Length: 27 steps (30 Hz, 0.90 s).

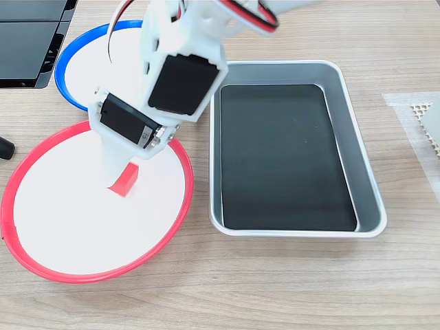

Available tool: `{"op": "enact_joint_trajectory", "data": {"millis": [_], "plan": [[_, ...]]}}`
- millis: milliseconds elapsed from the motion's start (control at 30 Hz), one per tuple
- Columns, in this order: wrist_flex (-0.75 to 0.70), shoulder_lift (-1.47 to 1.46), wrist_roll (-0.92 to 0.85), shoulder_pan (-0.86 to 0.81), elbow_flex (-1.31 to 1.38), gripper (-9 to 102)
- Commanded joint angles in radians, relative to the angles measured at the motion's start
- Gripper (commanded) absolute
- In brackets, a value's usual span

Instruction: Move a red block from tray to red dish

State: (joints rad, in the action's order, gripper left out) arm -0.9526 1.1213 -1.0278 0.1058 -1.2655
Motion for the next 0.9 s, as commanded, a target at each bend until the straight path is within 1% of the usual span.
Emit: {"op": "enact_joint_trajectory", "data": {"millis": [0,33,67,167,233,267,300,333,367,400,467,533,567,633,700,733,767,867], "plan": [[0.067,0.018,0.023,0.000,0.035,25],[0.098,0.034,0.058,-0.003,0.032,31],[0.120,0.046,0.077,-0.005,0.023,34],[0.224,0.149,0.161,-0.008,-0.048,39],[0.368,0.276,0.284,-0.005,-0.152,34],[0.462,0.356,0.377,-0.006,-0.218,28],[0.532,0.423,0.449,-0.011,-0.273,20],[0.601,0.503,0.523,-0.018,-0.341,4],[0.658,0.569,0.600,-0.029,-0.397,0],[0.701,0.640,0.690,-0.044,-0.457,0],[0.834,0.796,0.919,-0.091,-0.620,0],[0.905,0.942,1.037,-0.130,-0.767,0],[0.919,1.011,1.071,-0.147,-0.841,0],[0.899,1.154,1.127,-0.178,-0.996,0],[0.871,1.344,1.289,-0.209,-1.238,0],[0.859,1.410,1.299,-0.212,-1.322,0],[0.781,1.525,1.273,-0.207,-1.436,0],[0.598,1.789,1.218,-0.201,-1.638,0]]}}
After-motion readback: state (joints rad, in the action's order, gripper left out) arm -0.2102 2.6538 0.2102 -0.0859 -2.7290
